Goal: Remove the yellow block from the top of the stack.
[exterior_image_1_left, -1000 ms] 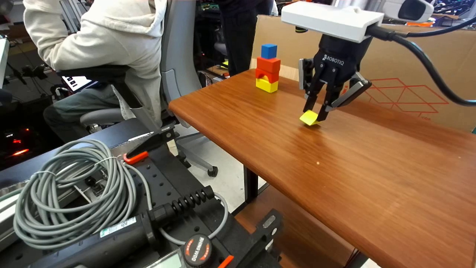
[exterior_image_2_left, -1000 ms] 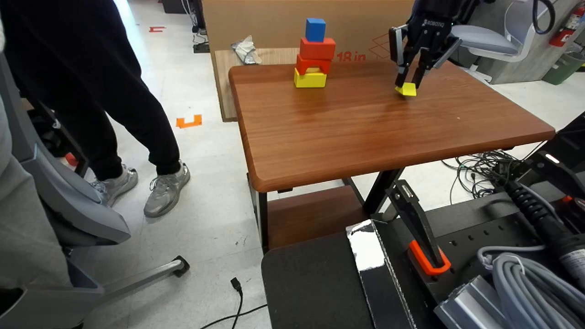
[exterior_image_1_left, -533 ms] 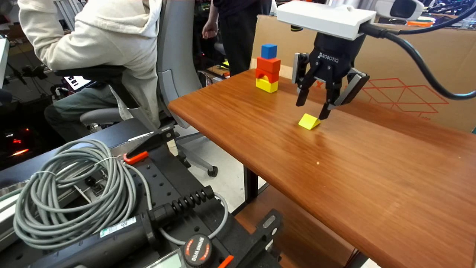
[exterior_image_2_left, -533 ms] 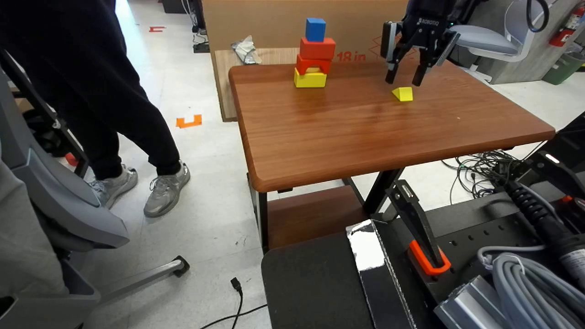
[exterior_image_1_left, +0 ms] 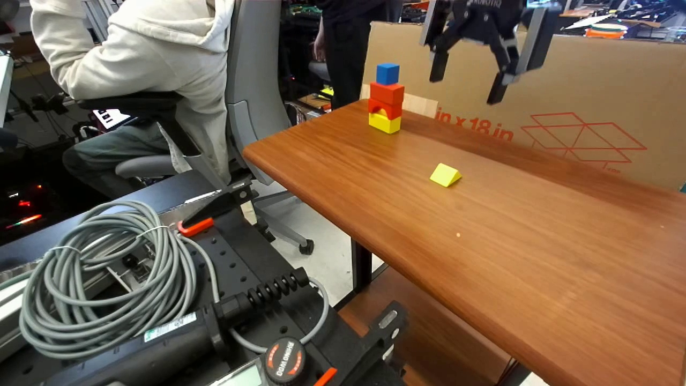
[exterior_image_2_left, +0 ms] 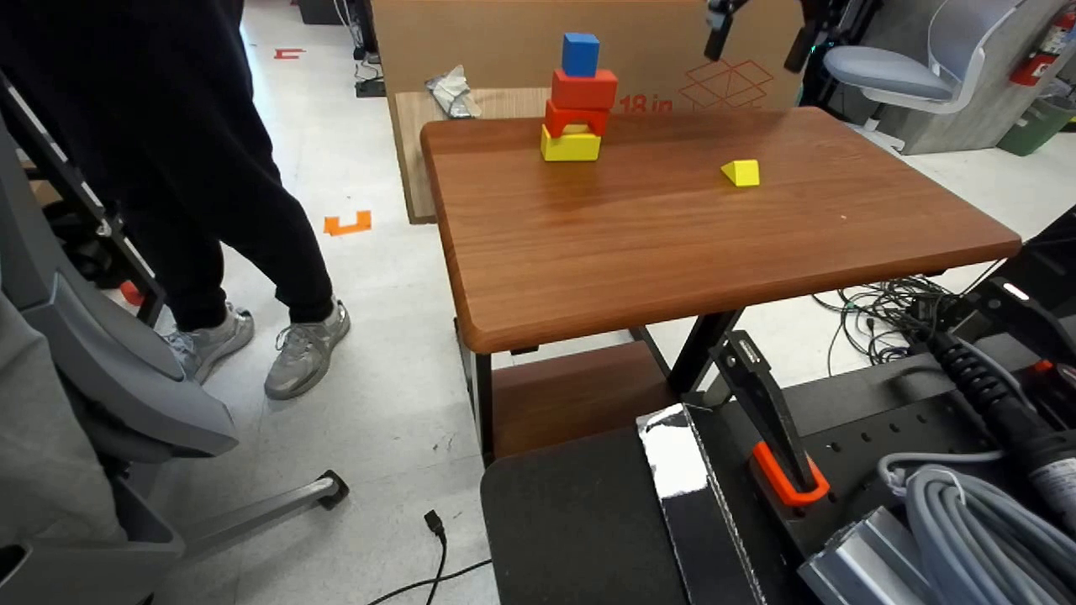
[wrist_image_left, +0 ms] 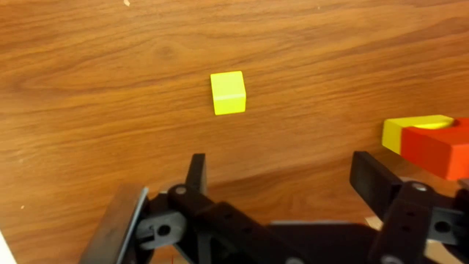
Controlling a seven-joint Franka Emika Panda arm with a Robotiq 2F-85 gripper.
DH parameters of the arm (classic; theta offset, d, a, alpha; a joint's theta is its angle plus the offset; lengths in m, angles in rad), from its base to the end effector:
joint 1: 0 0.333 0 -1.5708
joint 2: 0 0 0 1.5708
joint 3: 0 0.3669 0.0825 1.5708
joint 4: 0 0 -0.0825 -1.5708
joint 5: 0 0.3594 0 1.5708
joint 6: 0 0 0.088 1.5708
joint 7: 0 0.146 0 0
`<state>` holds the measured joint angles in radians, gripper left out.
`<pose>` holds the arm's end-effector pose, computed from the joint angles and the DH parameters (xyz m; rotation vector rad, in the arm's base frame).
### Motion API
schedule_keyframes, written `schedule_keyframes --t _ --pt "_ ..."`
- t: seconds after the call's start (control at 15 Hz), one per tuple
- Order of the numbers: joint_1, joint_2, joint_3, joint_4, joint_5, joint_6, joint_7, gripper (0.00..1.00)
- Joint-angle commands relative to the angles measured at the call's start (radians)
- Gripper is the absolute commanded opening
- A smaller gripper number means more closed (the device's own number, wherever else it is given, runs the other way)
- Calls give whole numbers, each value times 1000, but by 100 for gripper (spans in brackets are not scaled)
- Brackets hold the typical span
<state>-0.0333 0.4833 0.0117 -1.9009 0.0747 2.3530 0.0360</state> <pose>0.6338 -0.0111 0.2665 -3.0789 0.1731 0.0489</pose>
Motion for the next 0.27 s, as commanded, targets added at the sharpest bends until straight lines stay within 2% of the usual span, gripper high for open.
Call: schedule_keyframes --t 0.0,0.2 --pt "7 -47 -1 -16 11 -18 5 100" --pt "13 -151 5 -61 18 -62 18 100"
